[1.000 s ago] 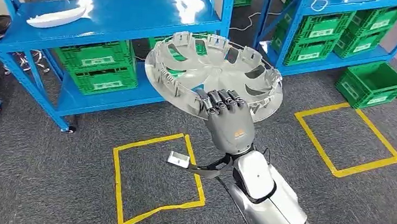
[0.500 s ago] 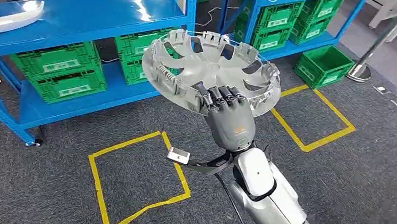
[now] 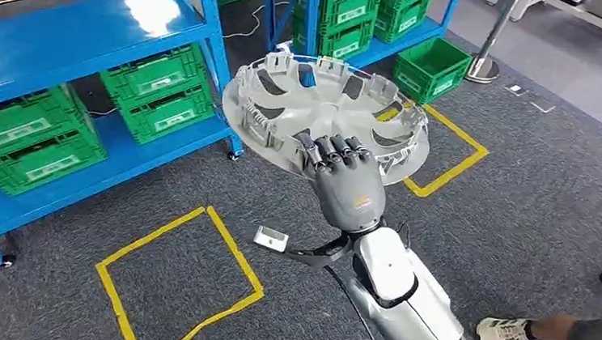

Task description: Take the parts from the cabinet and place them on the table.

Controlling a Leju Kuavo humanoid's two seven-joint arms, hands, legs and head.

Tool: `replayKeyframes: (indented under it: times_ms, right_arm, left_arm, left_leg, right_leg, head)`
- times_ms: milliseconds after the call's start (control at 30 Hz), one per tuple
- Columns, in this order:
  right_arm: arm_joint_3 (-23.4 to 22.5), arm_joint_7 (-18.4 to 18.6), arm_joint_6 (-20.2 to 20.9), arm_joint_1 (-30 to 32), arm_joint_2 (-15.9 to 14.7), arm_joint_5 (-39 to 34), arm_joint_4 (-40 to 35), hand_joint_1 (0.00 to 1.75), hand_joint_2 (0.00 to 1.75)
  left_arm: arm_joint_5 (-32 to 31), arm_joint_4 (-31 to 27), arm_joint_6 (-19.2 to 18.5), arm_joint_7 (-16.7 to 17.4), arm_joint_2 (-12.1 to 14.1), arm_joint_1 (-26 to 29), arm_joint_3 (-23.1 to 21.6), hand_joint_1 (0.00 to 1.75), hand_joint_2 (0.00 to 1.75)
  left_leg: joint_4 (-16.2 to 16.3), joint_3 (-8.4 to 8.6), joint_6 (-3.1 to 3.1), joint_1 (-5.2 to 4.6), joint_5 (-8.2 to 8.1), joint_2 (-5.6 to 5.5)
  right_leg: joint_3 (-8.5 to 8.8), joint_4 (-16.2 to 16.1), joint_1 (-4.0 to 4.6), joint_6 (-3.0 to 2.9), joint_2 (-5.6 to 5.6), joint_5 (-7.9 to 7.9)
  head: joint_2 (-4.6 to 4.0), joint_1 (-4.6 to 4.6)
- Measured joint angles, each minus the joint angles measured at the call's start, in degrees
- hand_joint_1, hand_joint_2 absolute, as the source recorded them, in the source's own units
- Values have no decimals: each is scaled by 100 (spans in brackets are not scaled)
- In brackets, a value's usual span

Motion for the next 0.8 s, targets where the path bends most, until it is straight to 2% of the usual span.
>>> replayKeyframes:
  times_ms: [33,67,100,133,167,233,267,300,333,367,400,433,467,500,533,567,600,633,667,700,767,800]
  right_arm:
    - [0,-4,0,7,-7,-4,11,175,175]
    - [0,-4,0,14,-9,-17,22,175,175]
    - [0,-4,0,19,-11,-24,26,175,175]
    - [0,-2,0,19,-11,-37,26,175,175]
    - [0,0,0,4,-11,-41,28,175,175]
    - [-2,-6,11,-6,2,-80,39,175,175]
    - [-2,-13,24,-14,4,-140,59,175,175]
    - [-4,-13,39,-38,4,-175,85,175,175]
    - [-7,-17,46,-54,20,-197,118,175,175]
    - [-2,-22,66,-108,39,-212,160,175,175]
    - [0,-24,85,-161,92,-243,201,175,175]
    - [2,-35,98,-199,151,-249,245,175,175]
    - [4,-46,107,-219,195,-251,280,175,175]
    - [7,-59,114,-233,225,-253,306,175,175]
    - [7,-74,118,-250,236,-253,332,175,175]
    - [7,-81,127,-277,247,-255,358,175,175]
    - [7,-83,131,-305,260,-256,378,175,175]
    - [7,-87,133,-323,267,-258,382,175,175]
    - [4,-90,133,-340,273,-260,385,175,175]
    - [4,-94,131,-346,291,-260,389,175,175]
    - [-4,-90,133,-348,289,-258,396,175,175]
    - [-4,-90,133,-350,286,-256,396,175,175]
  left_arm:
    - [-13,0,9,-22,9,1,2,0,175]
    - [-31,0,15,-37,15,-6,2,0,175]
    - [-48,-4,24,-41,20,-11,2,0,175]
    - [-63,-9,39,-41,24,-12,2,0,175]
    - [-81,-7,48,-33,24,-13,2,0,175]
    - [-42,-11,55,-46,26,-15,4,0,175]
    - [26,-20,57,-81,28,-21,17,0,175]
    - [81,-24,55,-114,22,-24,33,0,175]
    - [105,-37,55,-151,35,-28,33,0,175]
    - [138,-44,52,-175,35,-27,33,0,175]
    - [149,-42,52,-181,35,-18,37,0,175]
    - [166,-42,52,-179,35,-7,53,0,175]
    - [197,-42,57,-177,39,-6,74,0,175]
    - [203,-44,61,-177,42,-9,81,0,175]
    - [206,-44,66,-170,42,-14,83,0,175]
    - [205,-42,72,-155,39,-18,83,0,175]
    - [205,-39,96,-133,35,-20,85,0,175]
    - [205,-37,107,-118,26,-22,85,0,175]
    - [206,-37,120,-107,22,-21,87,0,175]
    - [205,-37,138,-94,22,-21,92,0,175]
    - [205,-35,153,-65,4,-25,116,0,175]
    - [199,-35,173,-52,0,-35,122,0,175]
  left_leg:
    - [-216,109,3,3,194,-5]
    - [-664,324,15,10,462,-27]
    - [-1180,574,19,24,718,-120]
    - [-1604,749,21,58,817,-406]
    - [-1718,777,15,72,734,-600]
    - [-1691,741,85,54,755,-485]
    - [-1689,779,128,38,776,-430]
    - [-1729,770,186,74,816,-350]
    - [-1749,778,229,78,843,-279]
    - [-1757,771,257,77,854,-221]
    - [-1756,761,261,60,854,-138]
    - [-1750,752,265,48,851,-48]
    - [-1747,746,269,44,848,45]
    - [-1747,747,271,44,846,119]
    - [-1747,750,267,44,841,191]
    - [-1746,758,260,44,832,259]
    - [-1746,772,248,44,823,327]
    - [-1746,792,226,38,808,385]
    - [-1736,785,190,-8,787,438]
    - [-1742,790,160,-2,784,478]
    - [-1780,827,98,-3,784,596]
    - [-1798,859,56,-7,778,662]
  right_leg:
    - [-2,16,-3,3,90,1]
    - [-3,34,-9,14,177,2]
    - [-7,53,-17,31,254,0]
    - [-30,80,-25,66,319,-1]
    - [-86,124,-3,112,398,9]
    - [-145,92,-38,194,500,63]
    - [-156,64,-40,245,559,98]
    - [-175,64,-35,278,649,121]
    - [-219,149,-13,291,379,34]
    - [-358,442,1,314,65,-169]
    - [-565,886,-7,342,-103,-396]
    - [-800,1403,-18,357,-189,-619]
    - [-983,1823,-24,366,-217,-760]
    - [-1038,1964,-33,371,-231,-757]
    - [-955,1815,-41,369,-239,-634]
    - [-719,1407,-41,354,-261,-415]
    - [-393,812,-34,326,-324,-174]
    - [-70,247,-1,280,-555,4]
    - [8,73,72,250,-746,-74]
    - [-20,55,77,221,-638,-35]
    - [-52,65,96,184,-508,-31]
    - [-50,22,86,143,-436,-7]
  head:
    - [0,-2]
    - [0,-2]
    - [0,-2]
    - [0,-2]
    - [0,0]
    - [0,-2]
    - [0,2]
    - [0,-2]
    - [0,9]
    - [0,85]
    - [0,105]
    - [0,103]
    - [0,105]
    - [0,107]
    - [0,107]
    - [0,109]
    - [0,111]
    - [0,114]
    - [0,111]
    - [0,109]
    - [0,109]
    - [0,109]
